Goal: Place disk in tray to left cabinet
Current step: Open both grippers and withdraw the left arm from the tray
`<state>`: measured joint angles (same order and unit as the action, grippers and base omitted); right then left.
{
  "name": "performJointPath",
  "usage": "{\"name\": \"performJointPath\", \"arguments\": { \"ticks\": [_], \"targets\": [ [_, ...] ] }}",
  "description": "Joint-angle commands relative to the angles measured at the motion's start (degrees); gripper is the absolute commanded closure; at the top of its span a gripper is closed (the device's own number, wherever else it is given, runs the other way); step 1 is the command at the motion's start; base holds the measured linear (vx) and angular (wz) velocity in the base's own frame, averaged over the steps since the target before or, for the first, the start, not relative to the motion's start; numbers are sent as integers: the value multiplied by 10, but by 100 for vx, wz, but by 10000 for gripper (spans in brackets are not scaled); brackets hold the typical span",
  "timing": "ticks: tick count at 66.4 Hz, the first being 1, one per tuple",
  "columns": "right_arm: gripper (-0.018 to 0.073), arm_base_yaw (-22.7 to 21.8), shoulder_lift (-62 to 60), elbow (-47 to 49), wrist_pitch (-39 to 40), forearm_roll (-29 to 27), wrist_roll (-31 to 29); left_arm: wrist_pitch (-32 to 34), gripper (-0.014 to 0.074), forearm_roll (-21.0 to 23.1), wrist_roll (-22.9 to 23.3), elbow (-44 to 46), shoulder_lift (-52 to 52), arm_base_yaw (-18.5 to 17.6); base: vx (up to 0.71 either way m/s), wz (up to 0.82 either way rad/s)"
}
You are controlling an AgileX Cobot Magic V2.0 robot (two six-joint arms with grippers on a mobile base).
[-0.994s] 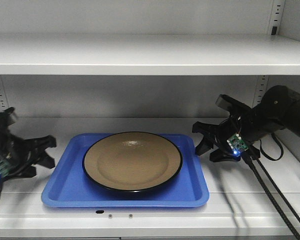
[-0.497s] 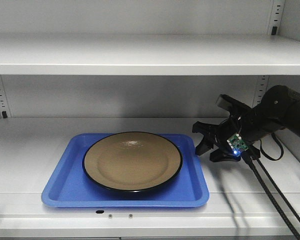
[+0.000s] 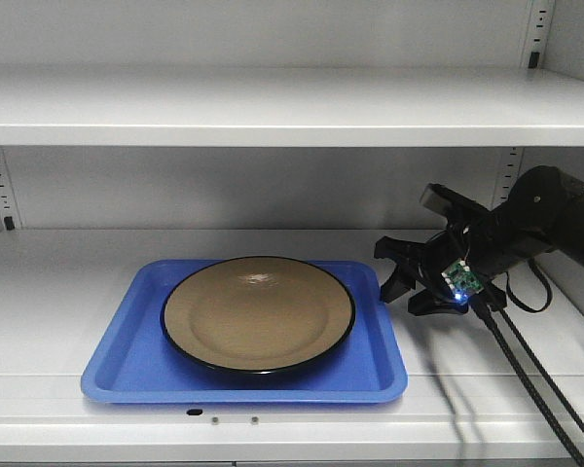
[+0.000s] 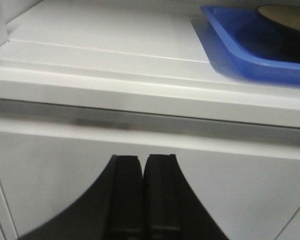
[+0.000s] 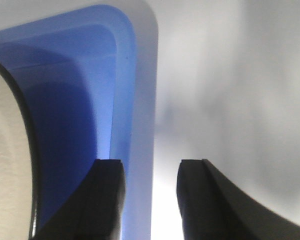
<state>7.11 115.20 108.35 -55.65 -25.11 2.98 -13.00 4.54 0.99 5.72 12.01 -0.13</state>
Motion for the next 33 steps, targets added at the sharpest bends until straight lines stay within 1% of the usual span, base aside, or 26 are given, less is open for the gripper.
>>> {"name": "performJointPath", "arguments": {
  "ticks": [1, 9, 12, 13, 33],
  "targets": [
    [211, -3, -40, 20, 24, -11, -3, 55, 604, 0, -3, -28, -45, 5, 0, 0],
    [211, -3, -40, 20, 24, -11, -3, 72, 604, 2, -1, -87, -118, 4, 0, 0],
    [211, -3, -40, 20, 24, -11, -3, 32, 603, 2, 1, -84, -142, 3, 0, 0],
    [211, -3, -40, 20, 25, -11, -3, 25, 603, 2, 1, -83, -142, 3, 0, 0],
    [211, -3, -39, 20, 24, -8, -3, 25, 603, 2, 1, -83, -128, 3, 0, 0]
  ]
}}
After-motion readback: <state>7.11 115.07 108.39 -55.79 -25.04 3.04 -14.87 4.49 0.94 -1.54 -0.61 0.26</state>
